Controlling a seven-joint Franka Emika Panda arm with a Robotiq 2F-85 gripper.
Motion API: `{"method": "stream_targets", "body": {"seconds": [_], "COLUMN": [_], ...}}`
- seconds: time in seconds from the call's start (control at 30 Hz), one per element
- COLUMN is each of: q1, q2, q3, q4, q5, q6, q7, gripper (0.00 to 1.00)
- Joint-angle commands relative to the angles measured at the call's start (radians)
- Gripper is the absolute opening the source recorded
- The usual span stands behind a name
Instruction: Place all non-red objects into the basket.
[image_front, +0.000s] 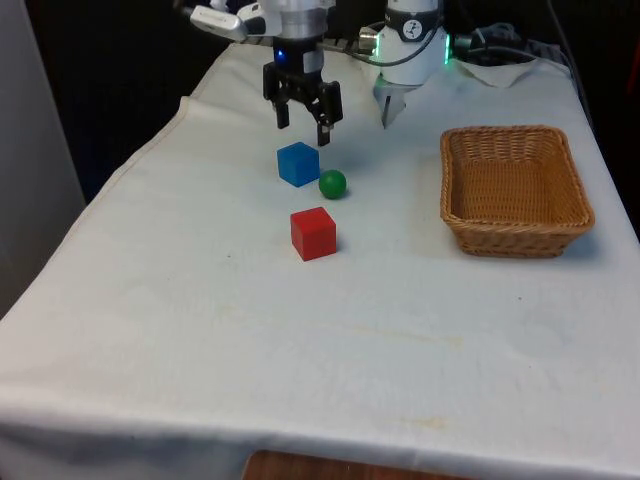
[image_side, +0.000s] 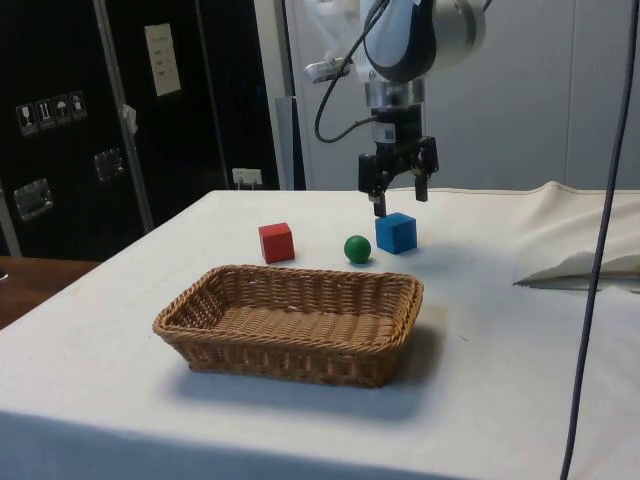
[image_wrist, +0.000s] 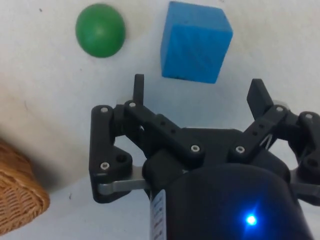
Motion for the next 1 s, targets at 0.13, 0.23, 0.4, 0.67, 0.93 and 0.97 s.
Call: {"method": "stream_targets", "body": {"seconds": [0.13,0.23,0.4,0.67,0.93,0.97], "q1": [-0.018,-0.022,-0.020,-0.019,-0.019,-0.019], "q2": [0.015,0.038,0.060,0.080,0.084,0.085], "q3": [0.000,-0.002,-0.003,-0.003,-0.001,0.000], "q4": [0.015,0.030,0.042,0.049,0.048,0.048], "q5": [0.057,0.090,0.128,0.157,0.173,0.176], "q6": [-0.008,-0.010,-0.008,-0.005,-0.001,-0.001], "q7": [-0.065,-0.097,-0.123,-0.136,-0.135,-0.135], "gripper": [1.00,1.00,1.00,1.00,1.00,1.00]}}
